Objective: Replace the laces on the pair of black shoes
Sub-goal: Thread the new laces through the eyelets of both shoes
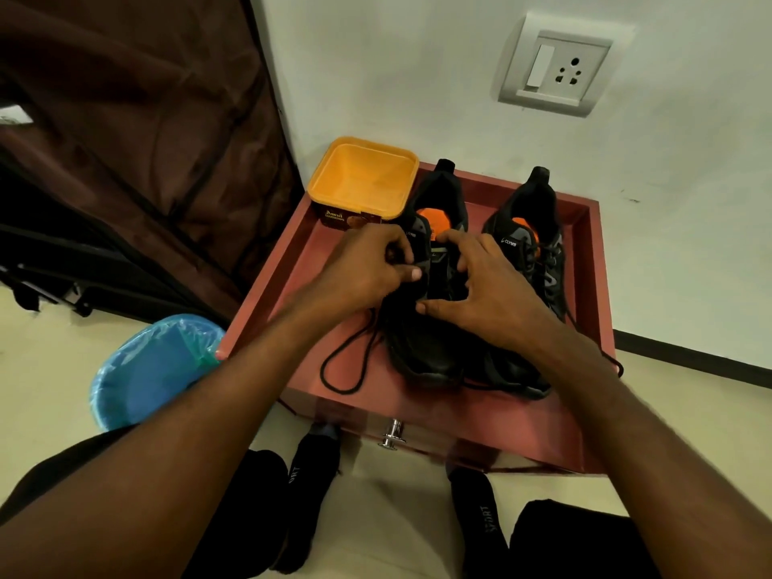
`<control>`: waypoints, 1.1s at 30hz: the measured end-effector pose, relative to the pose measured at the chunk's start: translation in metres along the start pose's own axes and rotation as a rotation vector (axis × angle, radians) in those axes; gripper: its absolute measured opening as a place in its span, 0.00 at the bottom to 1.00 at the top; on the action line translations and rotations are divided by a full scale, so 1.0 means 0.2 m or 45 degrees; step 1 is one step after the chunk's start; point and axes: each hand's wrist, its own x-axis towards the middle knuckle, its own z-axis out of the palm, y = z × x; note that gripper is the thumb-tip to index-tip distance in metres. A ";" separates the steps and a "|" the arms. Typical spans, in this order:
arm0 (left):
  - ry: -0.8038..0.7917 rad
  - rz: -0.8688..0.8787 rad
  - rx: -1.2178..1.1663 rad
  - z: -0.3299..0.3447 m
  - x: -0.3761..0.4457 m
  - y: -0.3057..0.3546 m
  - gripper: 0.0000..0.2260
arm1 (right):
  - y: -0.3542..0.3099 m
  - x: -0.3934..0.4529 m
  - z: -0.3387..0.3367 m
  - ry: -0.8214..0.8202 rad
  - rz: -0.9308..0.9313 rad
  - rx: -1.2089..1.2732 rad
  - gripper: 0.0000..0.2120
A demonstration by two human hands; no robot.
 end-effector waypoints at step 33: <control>0.261 -0.416 0.477 -0.23 -0.10 0.00 0.07 | -0.20 -0.04 0.03 0.153 0.065 -0.108 0.10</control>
